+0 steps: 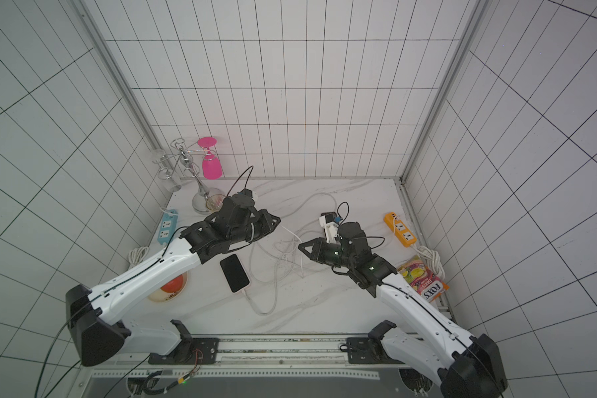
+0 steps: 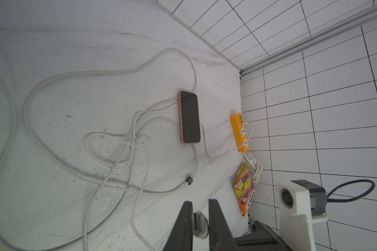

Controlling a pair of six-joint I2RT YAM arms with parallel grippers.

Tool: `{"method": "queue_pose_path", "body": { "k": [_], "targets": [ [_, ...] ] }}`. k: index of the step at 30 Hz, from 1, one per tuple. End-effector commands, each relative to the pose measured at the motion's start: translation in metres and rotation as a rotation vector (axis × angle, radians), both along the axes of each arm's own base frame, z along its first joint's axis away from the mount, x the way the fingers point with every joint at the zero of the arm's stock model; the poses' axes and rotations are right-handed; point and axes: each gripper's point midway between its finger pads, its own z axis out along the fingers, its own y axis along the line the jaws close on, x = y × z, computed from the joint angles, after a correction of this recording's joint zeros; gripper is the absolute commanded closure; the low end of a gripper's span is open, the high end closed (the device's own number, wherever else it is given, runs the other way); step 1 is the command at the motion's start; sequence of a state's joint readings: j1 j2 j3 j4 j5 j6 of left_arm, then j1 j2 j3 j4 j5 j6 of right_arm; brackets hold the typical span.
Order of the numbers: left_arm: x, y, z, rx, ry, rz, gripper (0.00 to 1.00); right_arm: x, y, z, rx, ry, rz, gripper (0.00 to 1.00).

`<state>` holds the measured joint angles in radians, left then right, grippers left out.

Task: Plug the charging cable into the phone
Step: Pick up the charging cable from the center of the board.

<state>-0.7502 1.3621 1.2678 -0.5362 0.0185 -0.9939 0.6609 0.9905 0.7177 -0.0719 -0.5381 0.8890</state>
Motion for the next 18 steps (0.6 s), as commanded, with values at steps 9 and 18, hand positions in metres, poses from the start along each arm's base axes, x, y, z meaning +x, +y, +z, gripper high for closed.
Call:
{"method": "queue_pose_path", "body": {
  "k": [9, 18],
  "targets": [
    [0.006, -0.008, 0.011, 0.023, -0.047, -0.036, 1.00, -0.005, -0.003, 0.001, 0.006, -0.034, 0.015, 1.00],
    [-0.021, -0.009, 0.051, 0.070, -0.275, -0.271, 1.00, -0.016, -0.015, 0.020, -0.132, -0.300, 0.136, 0.33]
  ]
}}
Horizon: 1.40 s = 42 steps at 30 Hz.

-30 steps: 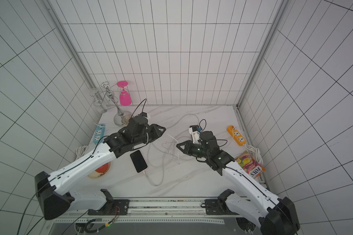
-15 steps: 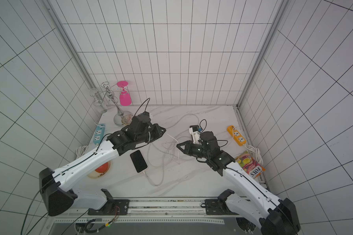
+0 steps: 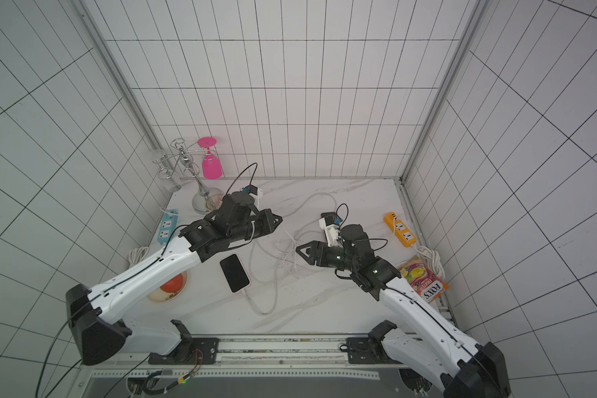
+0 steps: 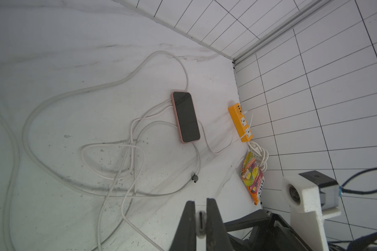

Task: Plug the charging cable into the phone
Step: Pick up the charging cable from the center of the board.

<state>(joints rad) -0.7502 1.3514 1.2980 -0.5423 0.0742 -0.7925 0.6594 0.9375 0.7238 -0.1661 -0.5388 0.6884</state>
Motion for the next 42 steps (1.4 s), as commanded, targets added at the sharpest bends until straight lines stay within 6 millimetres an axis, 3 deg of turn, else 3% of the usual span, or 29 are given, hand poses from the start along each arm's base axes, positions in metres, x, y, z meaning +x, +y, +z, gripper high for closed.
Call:
{"method": "queue_pose_path", "body": {
  "k": [1, 5, 8, 12, 17, 23, 31, 39, 40, 42],
  "targets": [
    [-0.020, -0.002, 0.040, -0.006, -0.172, -0.155, 1.00, -0.007, -0.007, 0.026, -0.048, -0.198, 0.087, 0.32],
    [-0.058, -0.011, 0.069, -0.066, -0.355, -0.399, 1.00, -0.033, 0.000, 0.053, 0.004, -0.315, 0.256, 0.28],
    [-0.077, -0.009, 0.077, -0.094, -0.446, -0.478, 1.00, -0.046, 0.005, 0.065, 0.036, -0.340, 0.356, 0.29],
    [-0.092, -0.007, 0.079, -0.101, -0.469, -0.544, 1.00, -0.054, 0.012, 0.076, 0.084, -0.356, 0.431, 0.32],
    [-0.103, -0.018, 0.073, -0.129, -0.422, -0.642, 1.00, -0.058, 0.022, 0.091, 0.127, -0.371, 0.519, 0.43],
    [-0.111, -0.027, 0.071, -0.151, -0.376, -0.721, 1.00, -0.054, 0.028, 0.091, 0.112, -0.384, 0.553, 0.45],
    [-0.109, -0.031, 0.067, -0.158, -0.337, -0.729, 1.00, -0.066, 0.038, 0.090, 0.135, -0.383, 0.620, 0.76],
    [-0.111, -0.033, 0.069, -0.184, -0.304, -0.733, 1.00, -0.059, 0.039, 0.092, 0.145, -0.408, 0.570, 1.00],
    [-0.110, -0.033, 0.069, -0.185, -0.300, -0.725, 0.93, -0.057, 0.039, 0.093, 0.152, -0.407, 0.554, 1.00],
    [-0.107, -0.031, 0.070, -0.185, -0.291, -0.692, 0.60, -0.054, 0.040, 0.097, 0.178, -0.405, 0.525, 1.00]
  ]
}}
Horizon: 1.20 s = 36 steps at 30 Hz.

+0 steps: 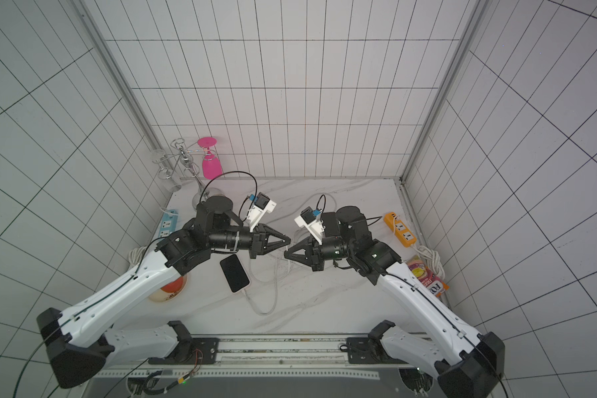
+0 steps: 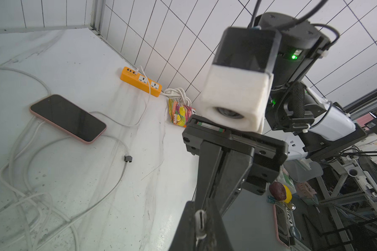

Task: Plug the charging cable into the phone
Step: Pick up the charging cable from the center of the board.

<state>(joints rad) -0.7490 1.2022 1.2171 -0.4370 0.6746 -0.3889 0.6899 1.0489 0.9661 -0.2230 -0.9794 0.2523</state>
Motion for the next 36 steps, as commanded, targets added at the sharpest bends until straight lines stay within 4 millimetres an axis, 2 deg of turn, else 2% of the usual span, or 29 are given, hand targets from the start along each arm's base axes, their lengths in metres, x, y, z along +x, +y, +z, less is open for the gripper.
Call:
{"method": "queue_pose_path", "body": {
  "k": [1, 5, 10, 15, 24, 29, 33, 36],
  "targets": [
    [-0.001, 0.000, 0.014, -0.033, 0.005, 0.010, 0.52, 0.004, 0.002, 0.016, 0.075, -0.021, -0.039, 1.00],
    [-0.003, 0.003, 0.017, -0.072, 0.004, 0.026, 0.38, 0.011, 0.003, 0.016, 0.109, 0.013, -0.086, 1.00],
    [-0.003, 0.008, 0.012, -0.113, 0.008, 0.066, 0.37, 0.013, 0.002, 0.016, 0.145, 0.052, -0.109, 1.00],
    [0.004, 0.008, 0.011, -0.159, 0.008, 0.108, 0.43, 0.016, 0.001, 0.021, 0.201, 0.080, -0.134, 1.00],
    [0.021, 0.002, 0.006, -0.180, 0.011, 0.160, 0.61, 0.013, 0.002, 0.014, 0.194, 0.102, -0.124, 1.00],
    [0.021, -0.004, 0.007, -0.198, 0.022, 0.140, 0.71, 0.013, 0.002, 0.012, 0.192, 0.105, -0.127, 1.00],
    [0.020, -0.006, 0.004, -0.196, 0.025, 0.137, 0.72, 0.014, 0.003, 0.013, 0.192, 0.104, -0.127, 1.00],
    [0.018, -0.007, 0.003, -0.194, 0.027, 0.132, 0.77, 0.015, 0.003, 0.013, 0.195, 0.104, -0.128, 1.00]
  ]
}}
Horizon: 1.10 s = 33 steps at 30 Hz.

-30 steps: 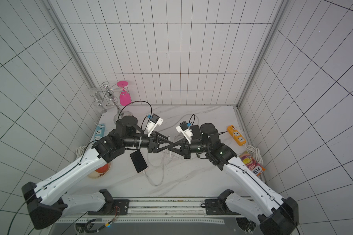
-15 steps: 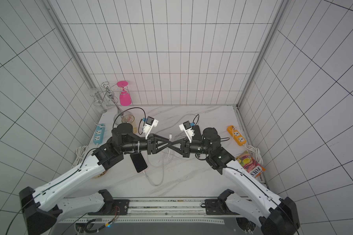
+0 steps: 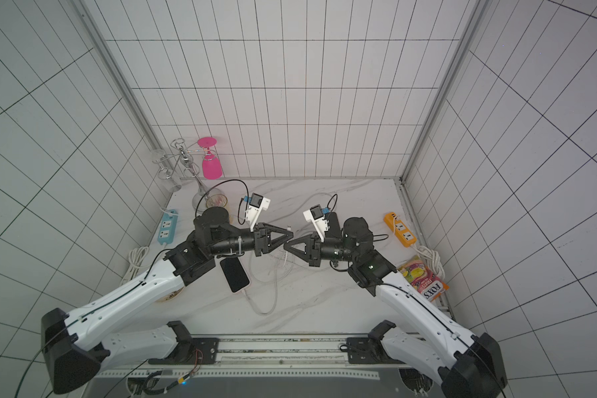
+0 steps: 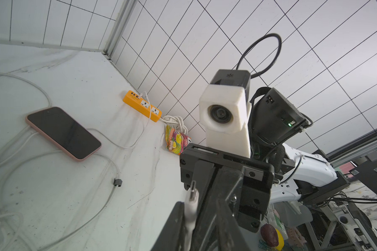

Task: Plug the charging cable into the phone
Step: Pick up the charging cable from the center of the board.

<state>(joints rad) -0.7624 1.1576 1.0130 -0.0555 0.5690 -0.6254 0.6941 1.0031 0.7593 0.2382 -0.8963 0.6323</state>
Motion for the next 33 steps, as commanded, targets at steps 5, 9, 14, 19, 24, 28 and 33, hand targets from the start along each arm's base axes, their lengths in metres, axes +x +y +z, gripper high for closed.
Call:
{"method": "queue_pose_path", "body": {
  "k": [5, 9, 14, 19, 24, 28, 33],
  "targets": [
    [-0.001, -0.003, 0.001, -0.014, -0.012, -0.002, 0.84, -0.002, -0.001, 0.011, 0.032, -0.033, -0.005, 1.00],
    [0.000, -0.004, -0.001, -0.012, -0.006, 0.000, 0.86, -0.002, -0.001, 0.010, 0.031, -0.030, -0.004, 1.00],
    [0.000, -0.005, -0.003, -0.008, -0.003, -0.003, 0.92, -0.003, -0.002, 0.009, 0.030, -0.028, -0.005, 1.00],
    [-0.001, -0.005, -0.005, 0.001, 0.000, -0.001, 1.00, -0.002, -0.002, 0.009, 0.028, -0.029, -0.011, 1.00],
    [-0.002, 0.004, -0.004, 0.047, -0.041, 0.029, 1.00, 0.005, -0.010, -0.003, -0.055, -0.027, -0.071, 0.54],
    [-0.009, 0.016, -0.004, 0.092, -0.092, 0.035, 1.00, 0.009, -0.027, -0.004, -0.075, -0.047, -0.131, 0.40],
    [-0.024, 0.031, 0.002, 0.094, -0.170, 0.029, 1.00, 0.010, -0.046, 0.003, -0.050, -0.052, -0.183, 0.38]
  ]
}}
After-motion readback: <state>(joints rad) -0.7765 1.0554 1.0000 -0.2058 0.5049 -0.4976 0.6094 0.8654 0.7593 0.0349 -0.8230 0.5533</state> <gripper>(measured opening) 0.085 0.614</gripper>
